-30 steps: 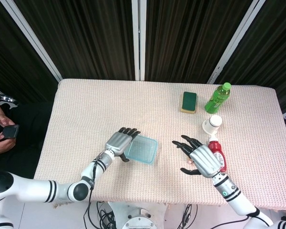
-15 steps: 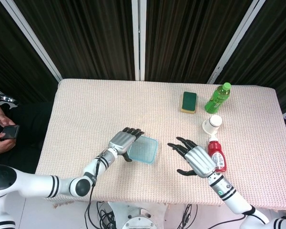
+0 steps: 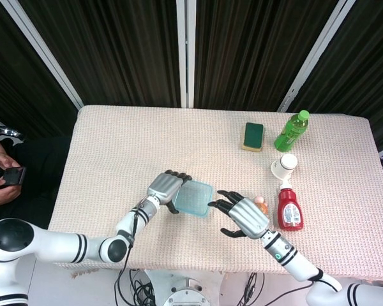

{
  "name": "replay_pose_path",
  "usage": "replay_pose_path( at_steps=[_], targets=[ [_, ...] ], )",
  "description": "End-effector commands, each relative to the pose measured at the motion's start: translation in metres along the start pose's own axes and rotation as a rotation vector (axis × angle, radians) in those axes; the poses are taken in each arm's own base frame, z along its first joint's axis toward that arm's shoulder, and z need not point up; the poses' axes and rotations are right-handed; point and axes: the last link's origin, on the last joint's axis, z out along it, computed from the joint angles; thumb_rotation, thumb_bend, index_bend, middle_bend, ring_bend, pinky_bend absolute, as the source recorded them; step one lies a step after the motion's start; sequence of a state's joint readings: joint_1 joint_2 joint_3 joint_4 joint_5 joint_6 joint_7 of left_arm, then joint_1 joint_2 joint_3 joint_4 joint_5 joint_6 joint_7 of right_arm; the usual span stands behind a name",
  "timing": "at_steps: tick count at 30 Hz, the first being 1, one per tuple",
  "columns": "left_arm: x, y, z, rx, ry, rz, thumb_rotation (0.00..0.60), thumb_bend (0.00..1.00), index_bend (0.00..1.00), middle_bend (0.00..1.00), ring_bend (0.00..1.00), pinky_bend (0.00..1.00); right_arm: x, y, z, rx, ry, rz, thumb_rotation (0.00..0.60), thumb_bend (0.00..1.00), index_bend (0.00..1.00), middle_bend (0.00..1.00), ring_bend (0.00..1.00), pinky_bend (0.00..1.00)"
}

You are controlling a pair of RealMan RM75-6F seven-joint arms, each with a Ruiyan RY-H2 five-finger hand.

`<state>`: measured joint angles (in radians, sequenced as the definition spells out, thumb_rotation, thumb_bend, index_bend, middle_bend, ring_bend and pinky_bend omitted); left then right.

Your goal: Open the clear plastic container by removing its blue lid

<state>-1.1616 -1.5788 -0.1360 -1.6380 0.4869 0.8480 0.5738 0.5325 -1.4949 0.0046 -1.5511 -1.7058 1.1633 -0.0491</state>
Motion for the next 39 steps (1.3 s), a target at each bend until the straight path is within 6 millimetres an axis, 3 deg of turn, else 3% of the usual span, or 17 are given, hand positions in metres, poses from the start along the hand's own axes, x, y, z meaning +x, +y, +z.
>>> replay_pose_path(
  at_steps=[1, 11, 15, 20, 39],
  targets=[
    [-0.001, 0.001, -0.001, 0.001, 0.000, 0.006, 0.600, 0.00, 0.24, 0.29, 0.19, 0.15, -0.008, -0.006, 0.019, 0.024, 0.024, -0.019, 0.600, 0.17, 0.27, 0.33, 0.14, 0.27],
    [-0.001, 0.001, -0.003, 0.012, 0.004, 0.012, 0.600, 0.00, 0.24, 0.30, 0.19, 0.15, -0.031, -0.010, 0.047, 0.054, 0.049, -0.103, 0.600, 0.17, 0.33, 0.34, 0.14, 0.27],
    [-0.001, -0.001, -0.003, 0.017, 0.006, 0.011, 0.600, 0.00, 0.24, 0.30, 0.19, 0.15, -0.038, -0.010, 0.052, 0.055, 0.074, -0.121, 0.600, 0.09, 0.34, 0.34, 0.14, 0.27],
    [0.000, -0.002, -0.004, 0.022, 0.002, 0.007, 0.600, 0.00, 0.24, 0.30, 0.19, 0.15, -0.044, -0.011, 0.057, 0.060, 0.089, -0.140, 0.600, 0.08, 0.36, 0.35, 0.14, 0.27],
    [-0.004, -0.003, -0.003, 0.029, -0.004, 0.011, 0.600, 0.00, 0.24, 0.30, 0.19, 0.15, -0.046, -0.011, 0.069, 0.055, 0.118, -0.130, 0.600, 0.12, 0.40, 0.37, 0.15, 0.27]
  ],
)
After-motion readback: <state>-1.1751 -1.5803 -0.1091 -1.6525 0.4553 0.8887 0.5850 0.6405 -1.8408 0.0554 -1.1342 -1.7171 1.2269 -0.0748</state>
